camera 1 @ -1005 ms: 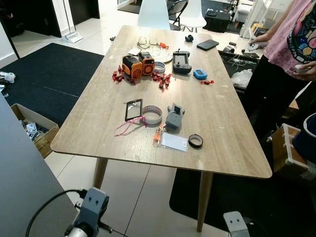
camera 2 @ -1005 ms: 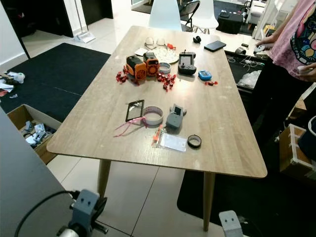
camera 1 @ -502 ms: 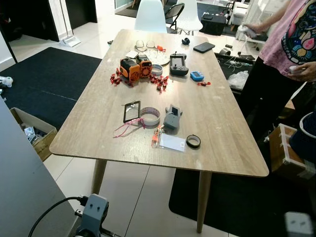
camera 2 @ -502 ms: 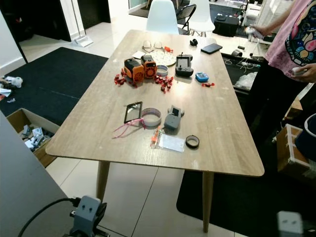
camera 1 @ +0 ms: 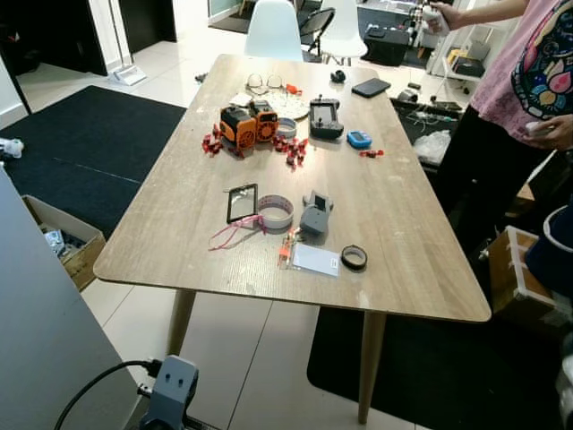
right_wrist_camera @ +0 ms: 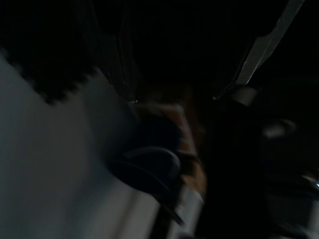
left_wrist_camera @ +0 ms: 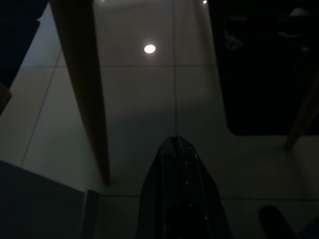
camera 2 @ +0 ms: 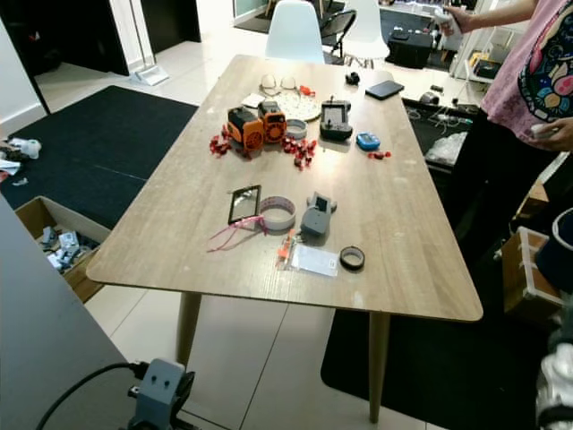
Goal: Hang keys on a hook
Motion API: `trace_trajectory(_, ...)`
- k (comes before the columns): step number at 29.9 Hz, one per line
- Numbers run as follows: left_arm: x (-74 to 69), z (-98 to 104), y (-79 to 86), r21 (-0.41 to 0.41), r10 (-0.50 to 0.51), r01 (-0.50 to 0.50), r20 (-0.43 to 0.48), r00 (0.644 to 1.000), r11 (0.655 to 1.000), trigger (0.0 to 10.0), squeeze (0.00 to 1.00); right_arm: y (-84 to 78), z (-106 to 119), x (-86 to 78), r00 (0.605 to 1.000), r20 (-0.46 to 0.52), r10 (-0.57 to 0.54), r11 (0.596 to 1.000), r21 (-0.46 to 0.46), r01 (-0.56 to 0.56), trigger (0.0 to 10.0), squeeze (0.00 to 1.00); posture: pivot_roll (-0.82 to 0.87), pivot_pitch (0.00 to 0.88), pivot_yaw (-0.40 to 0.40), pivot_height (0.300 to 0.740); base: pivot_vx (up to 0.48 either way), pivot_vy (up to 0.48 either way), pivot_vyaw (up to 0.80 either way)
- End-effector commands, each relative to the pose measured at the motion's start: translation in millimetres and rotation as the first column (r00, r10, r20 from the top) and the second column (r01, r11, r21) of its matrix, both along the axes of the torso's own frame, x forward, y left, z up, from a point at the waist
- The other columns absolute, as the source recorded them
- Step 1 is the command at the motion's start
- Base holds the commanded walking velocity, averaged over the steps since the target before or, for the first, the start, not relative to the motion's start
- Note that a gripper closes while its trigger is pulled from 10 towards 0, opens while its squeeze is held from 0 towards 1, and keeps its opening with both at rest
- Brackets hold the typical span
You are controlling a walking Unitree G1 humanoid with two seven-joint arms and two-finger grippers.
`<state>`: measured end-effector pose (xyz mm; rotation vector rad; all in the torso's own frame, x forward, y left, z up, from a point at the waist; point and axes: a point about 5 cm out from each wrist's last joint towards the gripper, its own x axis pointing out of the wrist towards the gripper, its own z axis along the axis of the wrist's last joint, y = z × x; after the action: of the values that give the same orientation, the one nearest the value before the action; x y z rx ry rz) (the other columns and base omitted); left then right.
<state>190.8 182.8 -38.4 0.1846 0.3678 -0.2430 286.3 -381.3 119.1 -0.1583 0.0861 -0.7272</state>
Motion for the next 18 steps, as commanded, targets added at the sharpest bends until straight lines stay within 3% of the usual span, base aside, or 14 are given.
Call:
trace_trajectory(1,-3.8,-3.5,-5.8,-0.007,-0.009,0.009,-0.014,1.0,1.0,10.0,0.0,9.6,2.2,8.5,0.997,0.001,0.08,0.997,-0.006,-0.08,10.0,0.0,0.04,0.087,-0.076,0.74,0.0,0.0,0.0)
trace_trajectory(3,-4.2,-3.7,-6.0,-0.009,-0.002,0.002,-0.011,1.0,1.0,10.0,0.0,55.0,18.4,46.5,0.939,0.051,0.339,0.941,-0.002,-0.339,10.0,0.0,0.05,0.087,-0.079,0.74,0.0,0.0,0.0)
trace_trajectory(4,-4.5,-3.9,-6.0,-0.009,0.0,0.0,-0.01,1.0,1.0,10.0,0.0,68.4,21.7,54.8,0.912,0.06,0.406,0.914,-0.002,-0.406,10.0,0.0,0.05,0.087,-0.079,0.74,0.0,0.0,0.0)
trace_trajectory(5,-4.5,-3.9,-6.0,-0.009,0.0,0.0,-0.01,1.0,1.0,10.0,0.0,68.4,21.7,54.8,0.912,0.06,0.406,0.914,-0.002,-0.406,10.0,0.0,0.05,0.087,-0.079,0.74,0.0,0.0,0.0)
trace_trajectory(6,-4.9,-4.1,-6.0,-0.009,0.001,-0.001,-0.01,1.0,1.0,10.0,0.0,81.3,22.0,61.0,0.883,0.06,0.466,0.884,0.002,-0.467,10.0,0.0,0.05,0.086,-0.079,0.74,0.0,0.0,0.0)
trace_trajectory(7,-4.9,-4.1,-6.0,-0.009,0.001,-0.001,-0.01,1.0,1.0,10.0,0.0,81.3,22.0,61.0,0.883,0.06,0.466,0.884,0.002,-0.467,10.0,0.0,0.05,0.086,-0.079,0.74,0.0,0.0,0.0)
trace_trajectory(8,-5.2,-4.4,-5.9,-0.009,0.002,-0.002,-0.011,1.0,1.0,10.0,0.0,96.8,20.7,66.4,0.843,0.054,0.534,0.845,0.003,-0.535,10.0,0.0,0.05,0.086,-0.078,0.74,0.0,0.0,0.0)
trace_trajectory(9,-5.2,-4.4,-5.9,-0.009,0.002,-0.002,-0.011,1.0,1.0,10.0,0.0,96.8,20.7,66.4,0.843,0.054,0.534,0.845,0.003,-0.535,10.0,0.0,0.05,0.086,-0.078,0.74,0.0,0.0,0.0)
trace_trajectory(12,-5.4,-4.7,-5.6,-0.01,0.003,-0.003,-0.011,1.0,1.0,10.0,0.0,134.0,15.3,74.7,0.712,0.021,0.702,0.712,0.013,-0.702,10.0,0.0,0.05,0.087,-0.076,0.74,0.0,0.0,0.0)
trace_trajectory(13,-5.4,-4.7,-5.6,-0.01,0.003,-0.003,-0.011,1.0,1.0,10.0,0.0,134.0,15.3,74.7,0.712,0.021,0.702,0.712,0.013,-0.702,10.0,0.0,0.05,0.087,-0.076,0.74,0.0,0.0,0.0)
trace_trajectory(14,-5.2,-4.6,-5.6,-0.011,0.003,-0.003,-0.011,1.0,1.0,10.0,0.0,144.2,13.6,76.1,0.668,0.013,0.744,0.667,0.02,-0.744,10.0,0.0,0.04,0.087,-0.076,0.74,0.0,0.0,0.0)
trace_trajectory(15,-5.2,-4.6,-5.6,-0.011,0.003,-0.003,-0.011,1.0,1.0,10.0,0.0,144.2,13.6,76.1,0.668,0.013,0.744,0.667,0.02,-0.744,10.0,0.0,0.04,0.087,-0.076,0.74,0.0,0.0,0.0)
trace_trajectory(18,-4.3,-4.2,-5.5,-0.013,0.003,-0.003,-0.008,1.0,1.0,10.0,0.0,168.0,10.5,78.1,0.558,0.008,0.83,0.557,0.047,-0.829,10.0,0.0,0.04,0.087,-0.075,0.74,0.0,0.0,0.0)
